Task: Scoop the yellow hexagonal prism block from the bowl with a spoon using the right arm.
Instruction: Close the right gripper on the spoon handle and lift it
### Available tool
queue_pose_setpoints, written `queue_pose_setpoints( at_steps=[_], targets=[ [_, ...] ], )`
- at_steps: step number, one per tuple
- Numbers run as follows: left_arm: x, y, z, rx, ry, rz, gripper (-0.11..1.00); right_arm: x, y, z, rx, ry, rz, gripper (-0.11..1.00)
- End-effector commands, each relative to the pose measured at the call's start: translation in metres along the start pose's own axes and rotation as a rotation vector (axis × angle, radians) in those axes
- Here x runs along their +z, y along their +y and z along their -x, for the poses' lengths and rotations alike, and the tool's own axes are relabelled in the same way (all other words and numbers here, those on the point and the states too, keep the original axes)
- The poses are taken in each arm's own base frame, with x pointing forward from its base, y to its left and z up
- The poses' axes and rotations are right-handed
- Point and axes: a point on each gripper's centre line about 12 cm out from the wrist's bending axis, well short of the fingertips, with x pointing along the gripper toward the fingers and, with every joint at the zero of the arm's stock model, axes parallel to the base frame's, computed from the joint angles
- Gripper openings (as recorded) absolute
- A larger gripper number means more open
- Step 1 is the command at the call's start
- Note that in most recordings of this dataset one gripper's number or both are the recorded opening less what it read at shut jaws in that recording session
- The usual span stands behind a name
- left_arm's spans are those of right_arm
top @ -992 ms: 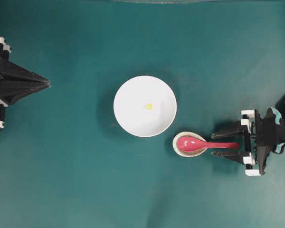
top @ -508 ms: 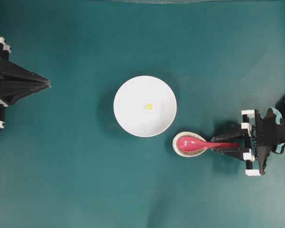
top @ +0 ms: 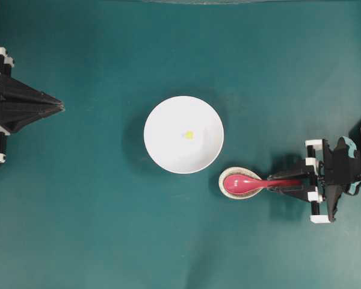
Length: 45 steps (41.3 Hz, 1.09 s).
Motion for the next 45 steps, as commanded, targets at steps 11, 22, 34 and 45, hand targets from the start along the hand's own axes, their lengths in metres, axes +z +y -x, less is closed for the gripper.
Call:
queue_pose_setpoints(
  at_steps=[11,22,34,45],
  targets=[
    [0.011,0.0,-0.003,0.001,-0.025,-0.005,0.08,0.011,0.001,0.006,0.02,-0.041,-0.025,0.25],
    [0.01,0.0,-0.003,0.001,-0.025,-0.005,0.08,0.031,-0.004,0.016,0.028,-0.113,-0.063,0.25],
    [0.01,0.0,-0.003,0.001,-0.025,-0.005,0.08,0.068,-0.006,0.024,0.027,-0.216,-0.026,0.25],
    [0.011,0.0,-0.003,0.001,-0.026,-0.005,0.08,0.106,-0.024,0.026,-0.026,-0.185,-0.029,0.25]
  ],
)
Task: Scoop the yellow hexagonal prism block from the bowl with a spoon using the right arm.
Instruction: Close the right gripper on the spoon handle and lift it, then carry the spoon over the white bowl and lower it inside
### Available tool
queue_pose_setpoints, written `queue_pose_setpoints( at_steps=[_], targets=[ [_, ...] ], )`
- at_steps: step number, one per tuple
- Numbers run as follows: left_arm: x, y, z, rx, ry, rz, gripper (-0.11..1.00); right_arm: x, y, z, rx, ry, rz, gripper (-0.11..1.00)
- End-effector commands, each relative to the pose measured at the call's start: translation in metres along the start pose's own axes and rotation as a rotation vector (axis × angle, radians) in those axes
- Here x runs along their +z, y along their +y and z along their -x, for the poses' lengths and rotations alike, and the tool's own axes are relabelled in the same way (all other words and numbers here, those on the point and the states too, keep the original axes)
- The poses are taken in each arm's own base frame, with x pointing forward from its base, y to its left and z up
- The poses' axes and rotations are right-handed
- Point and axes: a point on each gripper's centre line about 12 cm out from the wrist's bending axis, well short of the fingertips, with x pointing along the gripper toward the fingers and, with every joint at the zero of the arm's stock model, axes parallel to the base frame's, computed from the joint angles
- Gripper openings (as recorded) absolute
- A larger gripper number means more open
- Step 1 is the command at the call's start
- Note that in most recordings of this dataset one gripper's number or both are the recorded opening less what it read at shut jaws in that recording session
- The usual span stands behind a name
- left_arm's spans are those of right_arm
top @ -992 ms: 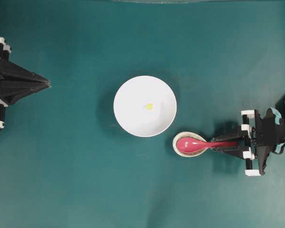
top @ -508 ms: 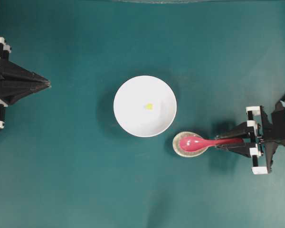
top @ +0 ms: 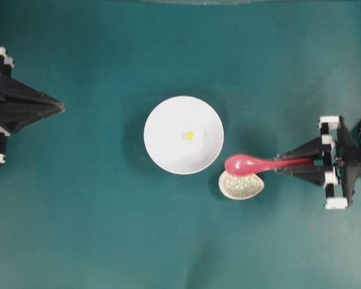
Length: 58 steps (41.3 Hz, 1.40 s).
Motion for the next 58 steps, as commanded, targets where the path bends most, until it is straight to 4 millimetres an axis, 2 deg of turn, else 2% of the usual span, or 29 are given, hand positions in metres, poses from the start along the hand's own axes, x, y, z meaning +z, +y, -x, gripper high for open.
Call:
queue_pose_setpoints(
  at_steps=[1,12,20,34,43,58],
  targets=[
    [0.011,0.0,-0.003,0.002,-0.028,-0.003,0.08,0.019,-0.005,-0.004,-0.013,0.001,-0.023,0.25],
    [0.01,0.0,-0.003,0.001,-0.025,-0.005,0.08,0.064,-0.028,-0.015,-0.025,0.159,-0.014,0.25],
    [0.01,0.0,-0.003,0.001,-0.025,-0.003,0.08,0.081,-0.042,-0.022,-0.029,0.253,-0.028,0.25],
    [0.011,0.0,-0.003,0.001,-0.026,-0.003,0.08,0.099,-0.053,-0.04,-0.029,0.335,-0.021,0.25],
    [0.011,0.0,-0.003,0.001,-0.026,-0.006,0.08,0.106,-0.057,-0.06,-0.003,0.43,-0.039,0.25],
    [0.008,0.0,-0.003,0.001,-0.012,-0.006,0.08,0.102,-0.067,-0.096,0.017,0.568,-0.062,0.25]
  ],
)
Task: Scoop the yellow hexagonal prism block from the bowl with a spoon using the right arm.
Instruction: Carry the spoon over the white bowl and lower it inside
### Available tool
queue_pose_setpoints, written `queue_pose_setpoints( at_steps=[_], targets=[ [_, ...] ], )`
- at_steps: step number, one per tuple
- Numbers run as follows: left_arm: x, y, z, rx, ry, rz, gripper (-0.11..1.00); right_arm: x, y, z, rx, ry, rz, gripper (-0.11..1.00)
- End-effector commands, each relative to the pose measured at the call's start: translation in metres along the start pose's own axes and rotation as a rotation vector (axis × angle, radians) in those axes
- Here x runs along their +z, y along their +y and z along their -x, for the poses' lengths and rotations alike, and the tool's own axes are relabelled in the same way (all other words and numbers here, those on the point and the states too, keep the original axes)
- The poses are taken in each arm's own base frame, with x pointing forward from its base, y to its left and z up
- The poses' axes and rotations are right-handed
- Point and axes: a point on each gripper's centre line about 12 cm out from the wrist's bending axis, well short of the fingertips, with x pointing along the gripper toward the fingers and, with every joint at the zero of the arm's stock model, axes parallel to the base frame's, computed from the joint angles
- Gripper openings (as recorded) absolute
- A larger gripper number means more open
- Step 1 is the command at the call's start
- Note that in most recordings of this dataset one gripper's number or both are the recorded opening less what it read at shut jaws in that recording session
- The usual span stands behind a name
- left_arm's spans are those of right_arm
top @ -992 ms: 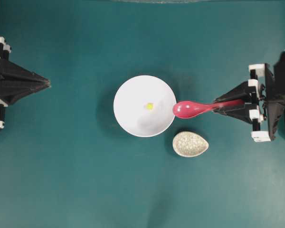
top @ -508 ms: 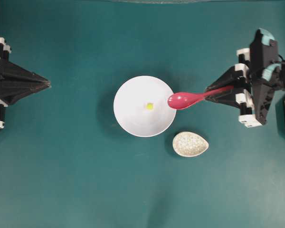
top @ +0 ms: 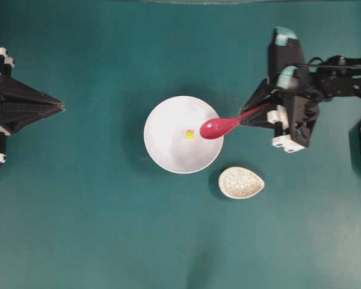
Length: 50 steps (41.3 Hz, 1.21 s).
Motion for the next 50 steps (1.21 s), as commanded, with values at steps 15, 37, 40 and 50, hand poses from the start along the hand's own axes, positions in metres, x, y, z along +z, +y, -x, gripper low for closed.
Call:
queue_pose_setpoints(
  at_steps=[15,37,40,50],
  targets=[
    [0.01,0.0,-0.003,0.001,-0.021,-0.006,0.08,0.03,-0.009,-0.025,0.029,0.103,0.006,0.25],
    [0.011,0.0,-0.003,0.0,-0.029,-0.014,0.08,0.023,-0.012,-0.036,0.037,0.197,-0.059,0.25],
    [0.011,0.0,-0.003,0.0,-0.029,-0.014,0.08,0.022,-0.013,-0.037,0.029,0.203,-0.066,0.25],
    [0.011,0.0,-0.003,0.0,-0.028,-0.012,0.08,0.022,-0.015,-0.041,0.018,0.226,-0.098,0.25]
  ],
)
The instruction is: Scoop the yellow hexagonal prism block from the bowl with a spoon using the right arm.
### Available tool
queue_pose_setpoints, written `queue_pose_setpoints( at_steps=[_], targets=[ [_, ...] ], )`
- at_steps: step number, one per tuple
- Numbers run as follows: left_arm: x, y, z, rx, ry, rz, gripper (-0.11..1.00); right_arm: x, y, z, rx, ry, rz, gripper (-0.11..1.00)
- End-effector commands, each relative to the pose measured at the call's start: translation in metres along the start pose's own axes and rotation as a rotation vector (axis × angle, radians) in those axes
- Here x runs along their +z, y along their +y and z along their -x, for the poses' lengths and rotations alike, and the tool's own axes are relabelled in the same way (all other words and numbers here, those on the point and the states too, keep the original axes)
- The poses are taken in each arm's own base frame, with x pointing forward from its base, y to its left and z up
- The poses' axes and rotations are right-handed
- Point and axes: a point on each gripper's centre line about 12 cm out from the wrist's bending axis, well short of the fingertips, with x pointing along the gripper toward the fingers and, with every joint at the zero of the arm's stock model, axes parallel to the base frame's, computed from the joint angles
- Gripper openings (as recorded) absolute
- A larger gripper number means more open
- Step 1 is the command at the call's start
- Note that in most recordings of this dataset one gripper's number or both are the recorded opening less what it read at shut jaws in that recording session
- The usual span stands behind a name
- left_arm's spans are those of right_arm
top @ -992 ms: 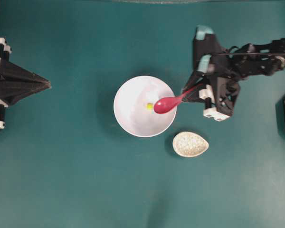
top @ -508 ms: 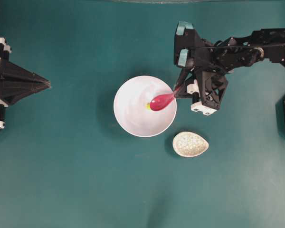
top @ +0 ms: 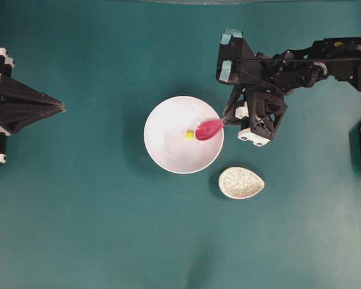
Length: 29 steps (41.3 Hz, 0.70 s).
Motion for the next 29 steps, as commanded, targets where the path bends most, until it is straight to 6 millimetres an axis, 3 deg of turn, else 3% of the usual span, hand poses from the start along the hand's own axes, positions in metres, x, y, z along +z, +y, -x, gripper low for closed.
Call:
queue_pose_setpoints(
  at_steps=[1,29],
  targets=[
    [0.012,0.001,-0.003,0.002,-0.035,-0.003,0.08,0.013,0.002,0.008,0.002,-0.034,0.004,0.25],
    [0.012,0.001,-0.003,0.002,-0.034,-0.032,0.08,0.019,0.005,-0.006,0.028,0.042,0.002,0.25]
  ],
)
